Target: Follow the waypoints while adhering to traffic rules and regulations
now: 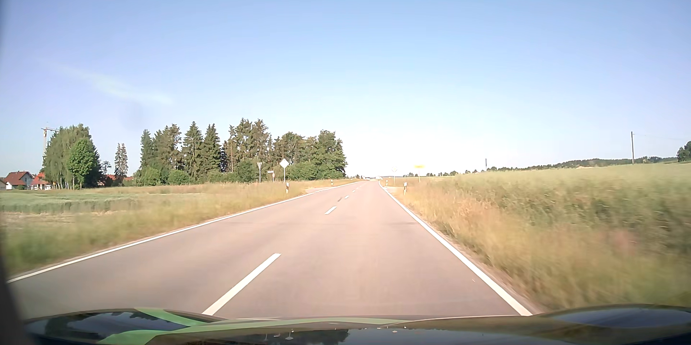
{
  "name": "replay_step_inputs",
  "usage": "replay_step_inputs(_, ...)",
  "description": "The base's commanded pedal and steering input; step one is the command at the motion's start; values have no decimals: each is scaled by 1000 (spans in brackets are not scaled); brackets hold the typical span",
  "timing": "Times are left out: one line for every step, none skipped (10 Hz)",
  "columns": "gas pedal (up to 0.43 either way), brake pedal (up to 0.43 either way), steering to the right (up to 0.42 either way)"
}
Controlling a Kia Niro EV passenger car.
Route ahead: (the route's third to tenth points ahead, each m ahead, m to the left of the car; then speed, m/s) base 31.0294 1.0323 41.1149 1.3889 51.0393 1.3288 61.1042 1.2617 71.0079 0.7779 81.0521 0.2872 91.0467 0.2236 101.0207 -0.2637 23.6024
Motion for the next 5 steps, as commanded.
replay_step_inputs(220,0,0)
replay_step_inputs(209,0,0)
replay_step_inputs(209,0,0)
replay_step_inputs(209,0,0)
replay_step_inputs(220,0,0)
